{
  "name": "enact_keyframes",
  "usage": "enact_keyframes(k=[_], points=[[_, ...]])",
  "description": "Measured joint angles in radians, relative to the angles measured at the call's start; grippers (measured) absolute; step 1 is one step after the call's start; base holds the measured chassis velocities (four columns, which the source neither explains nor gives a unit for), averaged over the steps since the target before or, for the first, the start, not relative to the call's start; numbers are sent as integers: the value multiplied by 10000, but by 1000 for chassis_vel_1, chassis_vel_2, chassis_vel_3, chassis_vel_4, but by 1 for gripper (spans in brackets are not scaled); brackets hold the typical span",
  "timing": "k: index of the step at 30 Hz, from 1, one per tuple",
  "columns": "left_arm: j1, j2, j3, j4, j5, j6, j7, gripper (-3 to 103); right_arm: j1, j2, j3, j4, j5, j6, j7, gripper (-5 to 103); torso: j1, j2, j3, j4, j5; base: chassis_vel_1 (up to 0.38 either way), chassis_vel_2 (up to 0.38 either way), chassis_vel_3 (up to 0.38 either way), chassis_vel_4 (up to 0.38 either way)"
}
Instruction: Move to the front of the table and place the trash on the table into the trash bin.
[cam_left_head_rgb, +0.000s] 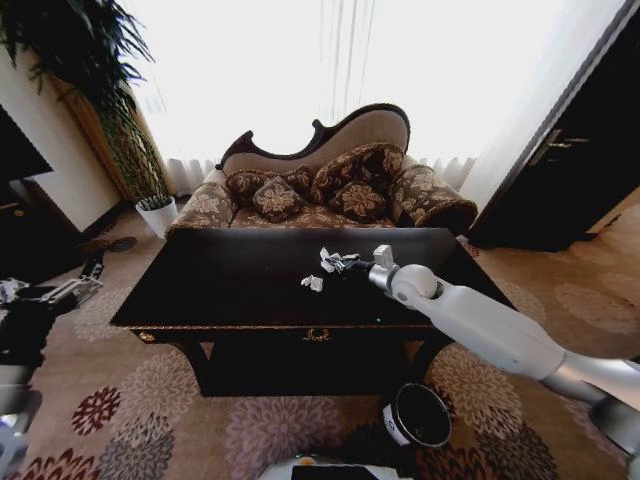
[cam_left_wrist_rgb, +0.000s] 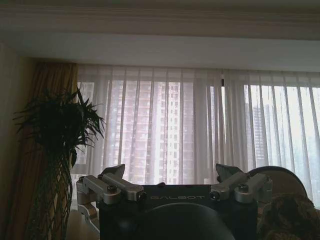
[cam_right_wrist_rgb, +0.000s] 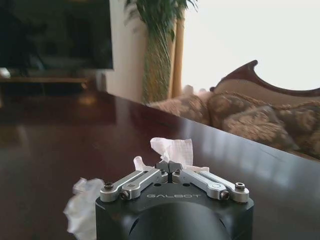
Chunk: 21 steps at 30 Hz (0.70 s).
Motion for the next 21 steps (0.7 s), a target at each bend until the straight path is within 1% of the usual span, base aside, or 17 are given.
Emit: enact_keyframes(k=[3,4,7,8,12,13,17,18,20,21], points=[[-6,-3,39,-44,0,0,0,100,-720,-110,542,258,403,480,-540,0,1,0,0,-1,1,0,0,0,0],[-6,-3,39,-44,0,0,0,100,-720,-110,542,258,403,480,-540,0,1,0,0,-1,1,0,0,0,0],[-24,-3,100,-61,1,0,0,100,-1715,-229,1358,754,1277,1018,-1233,0,0,1,0,-3,3,0,0,0,0],[-24,-3,100,-61,1,0,0,100,-1715,-229,1358,754,1277,1018,-1233,0,0,1,0,-3,3,0,0,0,0],[-43,-8,214,-125,13,-1,-2,100,-2930,-257,2440,1331,2121,1756,-2060,0,0,0,-1,-1,-2,0,0,0,0],[-43,-8,214,-125,13,-1,-2,100,-2930,-257,2440,1331,2121,1756,-2060,0,0,0,-1,-1,-2,0,0,0,0],[-39,11,214,-165,-2,0,-1,100,-4132,-161,3491,1699,2294,1948,-3042,0,0,0,-1,-2,-3,0,0,0,0],[-39,11,214,-165,-2,0,-1,100,-4132,-161,3491,1699,2294,1948,-3042,0,0,0,-1,-2,-3,0,0,0,0],[-24,15,165,-182,-23,-1,-1,100,-4623,-71,3806,1791,2260,1951,-3361,0,0,1,-1,-2,0,0,0,0,0],[-20,18,128,-190,-55,-1,0,100,-5338,89,4248,1926,2158,1966,-3760,0,0,1,-1,0,-1,0,0,0,0]])
